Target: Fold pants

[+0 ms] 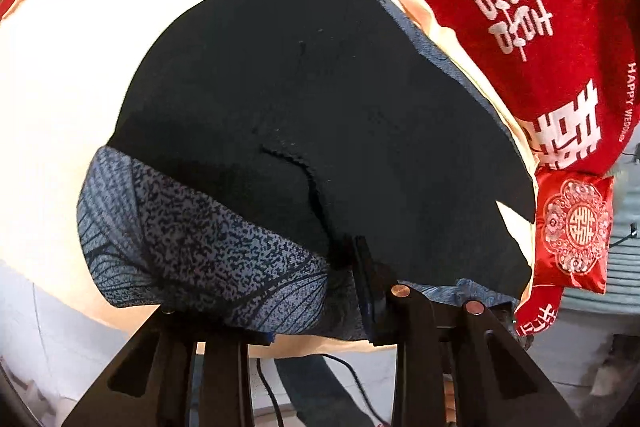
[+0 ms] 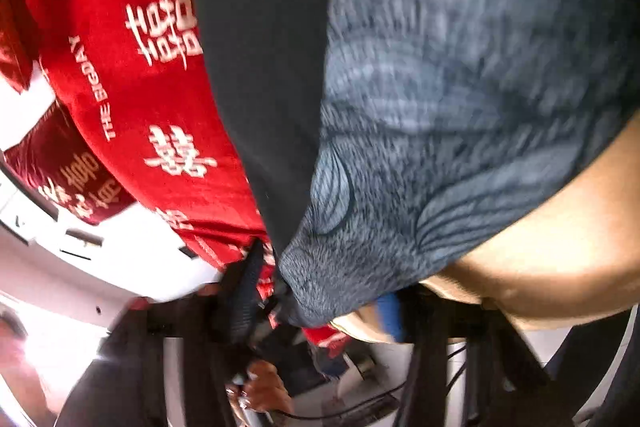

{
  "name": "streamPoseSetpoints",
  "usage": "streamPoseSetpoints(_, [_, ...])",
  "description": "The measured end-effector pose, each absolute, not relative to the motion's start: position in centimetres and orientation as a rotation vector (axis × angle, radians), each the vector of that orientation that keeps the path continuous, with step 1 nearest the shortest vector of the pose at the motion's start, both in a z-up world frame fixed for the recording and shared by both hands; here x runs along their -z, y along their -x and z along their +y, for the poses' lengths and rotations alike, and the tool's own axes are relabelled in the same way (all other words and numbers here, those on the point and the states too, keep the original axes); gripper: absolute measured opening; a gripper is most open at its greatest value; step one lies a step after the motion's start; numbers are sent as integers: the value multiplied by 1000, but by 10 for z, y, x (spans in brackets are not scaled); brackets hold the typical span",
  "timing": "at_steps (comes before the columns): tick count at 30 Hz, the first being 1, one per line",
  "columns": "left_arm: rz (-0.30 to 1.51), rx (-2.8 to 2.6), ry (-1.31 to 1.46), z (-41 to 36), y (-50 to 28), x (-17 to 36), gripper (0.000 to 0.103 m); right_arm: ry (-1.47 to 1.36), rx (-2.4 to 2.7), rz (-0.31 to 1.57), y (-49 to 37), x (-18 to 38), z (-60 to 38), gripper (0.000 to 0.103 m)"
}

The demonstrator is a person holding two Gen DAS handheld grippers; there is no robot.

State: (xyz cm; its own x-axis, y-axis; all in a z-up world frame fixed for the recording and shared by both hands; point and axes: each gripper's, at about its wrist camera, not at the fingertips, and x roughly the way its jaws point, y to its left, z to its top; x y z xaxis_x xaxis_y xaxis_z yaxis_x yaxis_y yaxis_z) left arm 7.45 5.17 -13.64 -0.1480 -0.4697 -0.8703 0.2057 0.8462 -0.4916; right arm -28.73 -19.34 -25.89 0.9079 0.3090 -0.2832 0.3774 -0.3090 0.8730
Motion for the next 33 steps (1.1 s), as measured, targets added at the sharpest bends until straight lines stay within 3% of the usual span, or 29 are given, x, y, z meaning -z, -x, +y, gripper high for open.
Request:
streamPoseSetpoints(7, [1564,608,216,41,-90,102,32,-1497,55,812,237,151,-233,7])
streamPoseSetpoints(13, [1469,627,199,-8,-136,70,32,-1304,-31,933,155,111,-308,8])
streamPoseSetpoints(18, [1395,582,153,-63,-194,78,32,-1293,-62,1047,81,129,-363,10])
streamPoseSetpoints(23, [1391,449,100,-106,-248,134,33,-1215,-81,1202,14,189,-400,10])
streamPoseSetpoints(27, [1409,355,64,-120,-267,164,44,-1246,-43,1258,-12,228,-416,10])
streamPoseSetpoints(29, [1401,346,53,-121,-269,156,44,-1252,-52,1264,-15,229,-417,12])
streamPoseSetpoints(30, [1389,349,39,-120,-269,148,46,-1239,-72,1257,-13,223,-416,21])
streamPoseSetpoints(31, [1374,345,19,-118,-268,139,59,-1218,-88,1246,-12,215,-414,28])
streamPoseSetpoints(32, [1343,327,-4,-114,-264,124,67,-1195,-97,1235,-10,206,-412,60])
streamPoseSetpoints(33, [1321,318,-15,-111,-261,115,77,-1175,-116,1215,-8,193,-411,79])
